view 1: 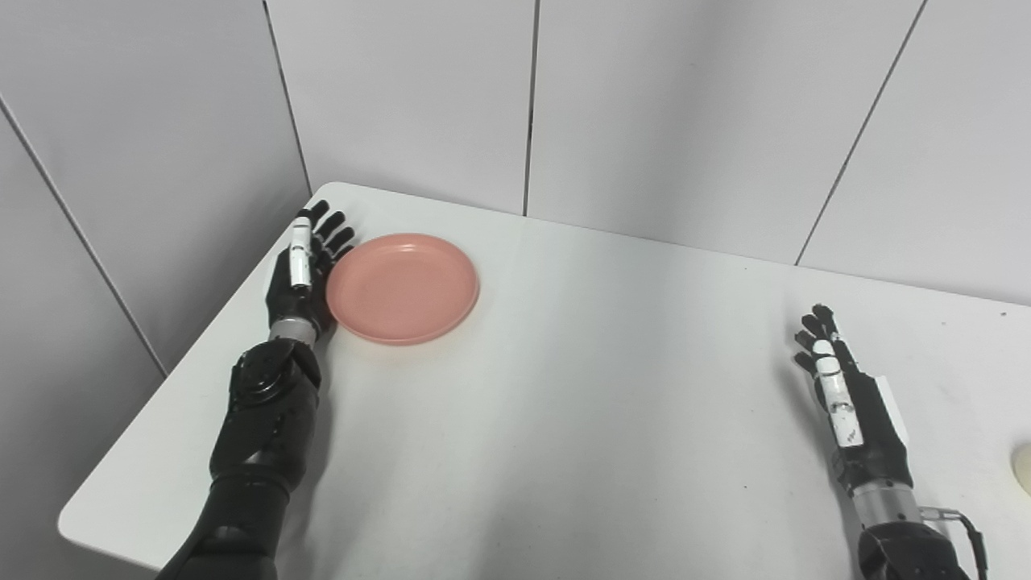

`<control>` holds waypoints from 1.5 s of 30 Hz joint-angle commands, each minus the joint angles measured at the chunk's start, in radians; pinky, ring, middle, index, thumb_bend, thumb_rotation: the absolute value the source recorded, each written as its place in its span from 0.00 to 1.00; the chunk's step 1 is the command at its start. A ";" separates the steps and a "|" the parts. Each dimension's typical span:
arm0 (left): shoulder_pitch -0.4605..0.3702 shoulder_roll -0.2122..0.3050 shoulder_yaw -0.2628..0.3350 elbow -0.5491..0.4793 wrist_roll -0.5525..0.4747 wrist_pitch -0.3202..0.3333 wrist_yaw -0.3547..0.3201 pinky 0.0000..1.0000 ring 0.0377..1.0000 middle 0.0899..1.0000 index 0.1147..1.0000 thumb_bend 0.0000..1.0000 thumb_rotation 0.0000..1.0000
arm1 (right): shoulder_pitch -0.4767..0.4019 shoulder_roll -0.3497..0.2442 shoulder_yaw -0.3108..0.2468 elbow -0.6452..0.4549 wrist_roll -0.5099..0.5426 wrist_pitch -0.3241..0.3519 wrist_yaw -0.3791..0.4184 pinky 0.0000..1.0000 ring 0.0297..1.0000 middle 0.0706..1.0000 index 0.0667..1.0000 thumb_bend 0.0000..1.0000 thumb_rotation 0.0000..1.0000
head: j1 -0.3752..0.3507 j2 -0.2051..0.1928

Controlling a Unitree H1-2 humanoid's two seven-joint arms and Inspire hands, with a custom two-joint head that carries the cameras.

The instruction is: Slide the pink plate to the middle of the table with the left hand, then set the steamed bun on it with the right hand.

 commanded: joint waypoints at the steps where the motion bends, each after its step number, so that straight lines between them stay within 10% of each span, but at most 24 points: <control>1: 0.012 -0.034 -0.019 0.053 0.005 0.060 -0.015 0.87 0.86 0.87 0.86 0.36 1.00 | 0.040 0.013 0.002 0.023 -0.001 0.010 -0.009 0.92 0.93 0.94 0.96 0.16 1.00 | -0.002 0.001; 45: 0.106 -0.226 -0.380 -0.117 0.162 0.198 -0.244 0.90 0.89 0.90 0.90 0.37 1.00 | 0.057 0.073 0.026 -0.010 -0.083 0.056 -0.066 0.88 0.91 0.92 0.94 0.19 1.00 | -0.224 0.027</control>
